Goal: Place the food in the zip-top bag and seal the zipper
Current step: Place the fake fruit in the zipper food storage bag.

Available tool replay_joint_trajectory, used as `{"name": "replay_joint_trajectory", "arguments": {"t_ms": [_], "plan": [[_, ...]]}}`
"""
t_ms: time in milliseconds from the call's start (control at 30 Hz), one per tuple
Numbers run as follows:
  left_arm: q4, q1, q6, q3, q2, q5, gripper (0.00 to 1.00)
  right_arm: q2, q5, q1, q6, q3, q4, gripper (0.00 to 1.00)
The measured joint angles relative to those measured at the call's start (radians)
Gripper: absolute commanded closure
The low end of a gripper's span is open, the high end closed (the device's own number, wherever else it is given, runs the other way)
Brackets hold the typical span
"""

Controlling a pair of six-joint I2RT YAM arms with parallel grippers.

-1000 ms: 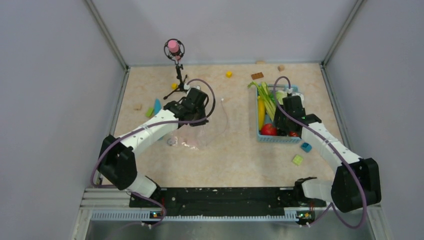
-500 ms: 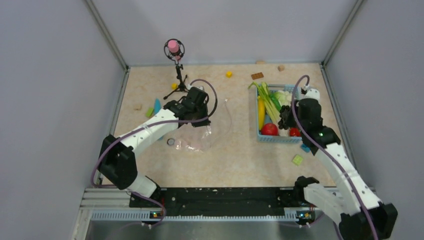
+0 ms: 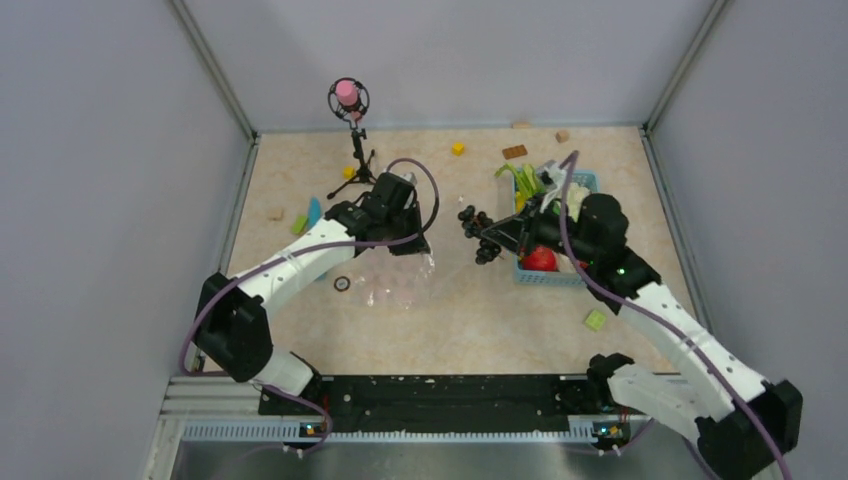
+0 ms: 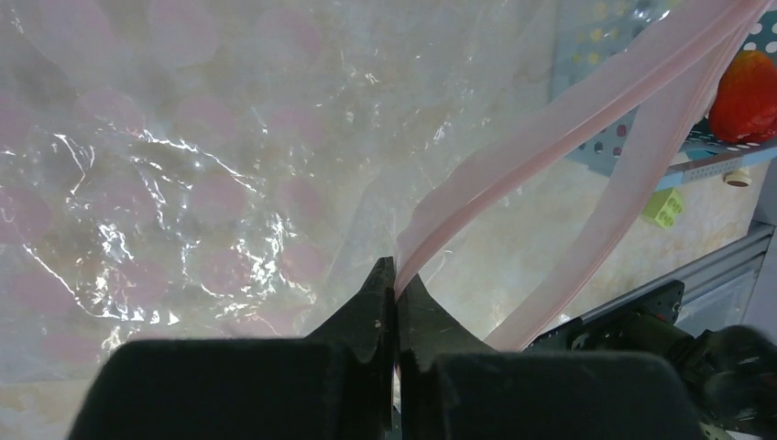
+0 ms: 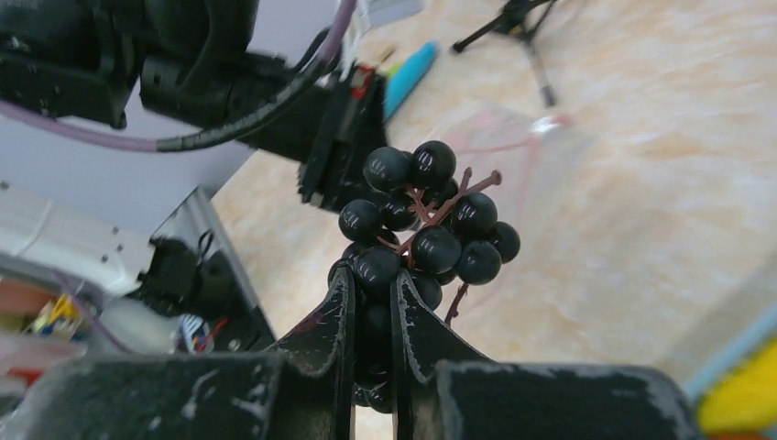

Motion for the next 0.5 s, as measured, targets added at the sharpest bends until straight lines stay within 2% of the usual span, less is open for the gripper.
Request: {"name": "replay_joint_trajectory", "arguments": {"t_ms": [200,500], "plan": [[-0.001,-0.008,-0.006,0.0,-0.037,0.018,1.0,0.242,-0.016,0.161,0.024,0.035,0.073,1.0],[0.0,-0.055,0.009,0.004,-0.129,0.045,1.0,0.462,0.217,0.224,0.1,0.133,0.015,1.0]]}}
